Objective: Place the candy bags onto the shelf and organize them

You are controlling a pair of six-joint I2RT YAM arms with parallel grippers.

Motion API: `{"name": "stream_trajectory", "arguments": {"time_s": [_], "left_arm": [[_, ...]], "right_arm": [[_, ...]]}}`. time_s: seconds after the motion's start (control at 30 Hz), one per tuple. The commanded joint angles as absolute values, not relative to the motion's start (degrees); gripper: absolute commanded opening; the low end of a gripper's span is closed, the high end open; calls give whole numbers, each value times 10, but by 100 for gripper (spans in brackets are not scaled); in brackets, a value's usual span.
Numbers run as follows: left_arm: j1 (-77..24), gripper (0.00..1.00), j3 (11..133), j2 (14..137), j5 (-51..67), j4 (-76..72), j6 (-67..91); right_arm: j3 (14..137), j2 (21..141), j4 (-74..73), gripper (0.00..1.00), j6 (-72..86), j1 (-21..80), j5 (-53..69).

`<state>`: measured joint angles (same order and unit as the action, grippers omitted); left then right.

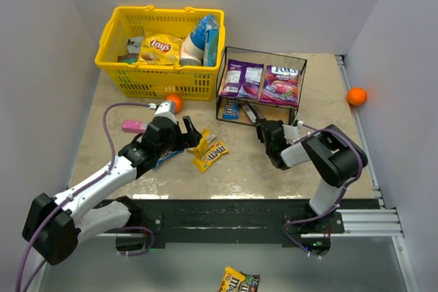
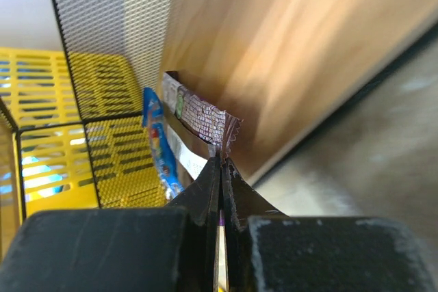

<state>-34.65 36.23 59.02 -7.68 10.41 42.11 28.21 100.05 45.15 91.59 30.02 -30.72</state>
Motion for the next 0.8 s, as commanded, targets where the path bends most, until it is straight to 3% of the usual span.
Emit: {"name": "stream_trajectory", "arguments": {"time_s": [0.0, 0.77], "left_arm": [[-339, 94, 374, 577, -82, 99, 397], [-319, 95, 387, 585, -68, 102, 385]], "right_arm": [[325, 1023, 446, 0, 938, 319, -350], [388, 1018, 351, 0, 917, 364, -476]]}}
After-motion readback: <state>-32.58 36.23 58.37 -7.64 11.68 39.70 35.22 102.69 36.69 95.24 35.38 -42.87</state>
